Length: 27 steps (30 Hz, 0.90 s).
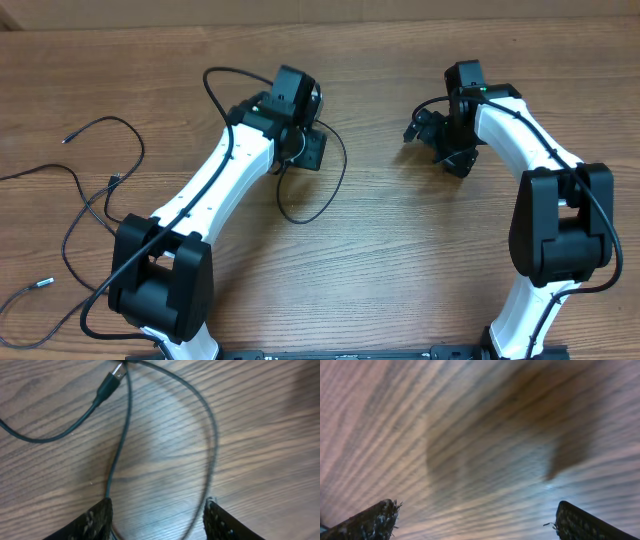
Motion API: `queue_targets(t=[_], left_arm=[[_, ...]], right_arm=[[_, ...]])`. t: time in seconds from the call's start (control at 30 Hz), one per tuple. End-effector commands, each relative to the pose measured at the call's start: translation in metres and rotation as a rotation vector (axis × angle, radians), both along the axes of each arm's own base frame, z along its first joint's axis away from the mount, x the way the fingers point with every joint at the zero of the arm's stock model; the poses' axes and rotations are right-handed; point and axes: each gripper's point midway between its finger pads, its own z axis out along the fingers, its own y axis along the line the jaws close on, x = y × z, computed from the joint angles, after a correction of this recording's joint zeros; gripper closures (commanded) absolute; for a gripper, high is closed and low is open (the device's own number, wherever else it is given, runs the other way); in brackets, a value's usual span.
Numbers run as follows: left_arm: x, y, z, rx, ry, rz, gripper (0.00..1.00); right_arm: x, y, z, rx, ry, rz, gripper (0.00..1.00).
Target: Untangle cables
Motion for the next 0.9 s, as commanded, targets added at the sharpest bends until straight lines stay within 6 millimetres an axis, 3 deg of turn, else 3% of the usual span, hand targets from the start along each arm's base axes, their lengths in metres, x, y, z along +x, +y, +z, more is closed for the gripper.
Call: queue_targets(t=[0.0,0.33,0.63,0.87], left_arm=[[0.003,0.020,-0.019,0.041,-0.003,0.002,0.41],[-0.014,0.037,-0.048,0.066,0.033,-0.143,0.43],[-0.018,0.040,-0.073,0.056,0.013,-0.112,0.48],[-0.022,0.042,-0.091,0.058,0.031,-0.105,0.49]], right_arm=[[0.000,-0.002,0.012,-0.040,-0.028,0.058,0.00],[-0.018,-0.001,-0.010,-0.051,0.019,0.070,0.00],[-0.033,-0.001,-0.026,-0.046,0.054,0.072,0.00],[-0.031,0.000,-0.026,-0.042,0.046,0.072,0.00]])
